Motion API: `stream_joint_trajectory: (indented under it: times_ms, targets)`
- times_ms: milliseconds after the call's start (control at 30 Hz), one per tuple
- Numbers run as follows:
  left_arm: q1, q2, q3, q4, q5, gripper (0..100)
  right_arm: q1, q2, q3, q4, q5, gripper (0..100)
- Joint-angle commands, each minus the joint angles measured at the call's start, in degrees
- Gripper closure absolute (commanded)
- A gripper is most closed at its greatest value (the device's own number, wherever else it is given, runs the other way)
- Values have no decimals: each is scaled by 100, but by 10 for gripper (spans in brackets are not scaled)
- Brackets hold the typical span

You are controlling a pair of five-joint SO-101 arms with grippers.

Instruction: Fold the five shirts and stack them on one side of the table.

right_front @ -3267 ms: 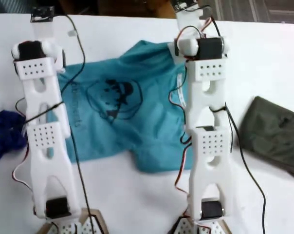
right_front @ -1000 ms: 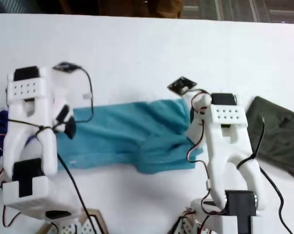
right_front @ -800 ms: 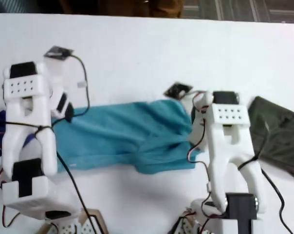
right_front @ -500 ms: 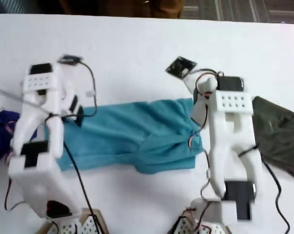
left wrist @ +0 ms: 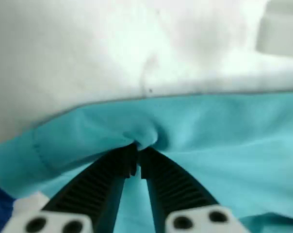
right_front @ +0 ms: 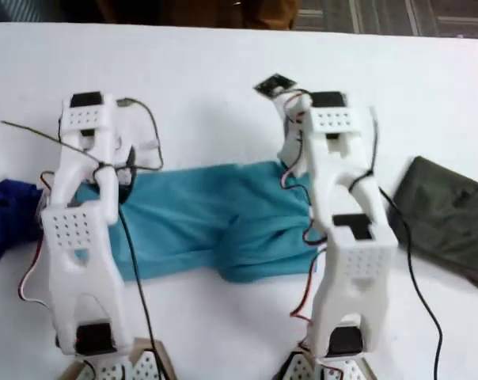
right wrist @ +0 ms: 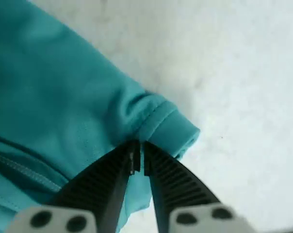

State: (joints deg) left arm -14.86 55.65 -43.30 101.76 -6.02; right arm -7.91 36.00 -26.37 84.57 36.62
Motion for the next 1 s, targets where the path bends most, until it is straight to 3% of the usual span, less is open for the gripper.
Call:
stream_joint_trajectory:
  times_ms: [0, 433, 800, 967]
  targets:
    - [18, 563, -752, 53, 62, 975, -101, 646, -1231, 277, -53, 980]
    - [18, 765, -1842, -53, 44, 975, -92, 3213, -5363, 1130, -53, 980]
    - [-290, 782, -1789, -554, 62, 974, 110, 3002, -5565, 769, -53, 980]
    - [-281, 914, -1851, -563, 62, 974, 4, 2440, -5565, 1288, -26, 980]
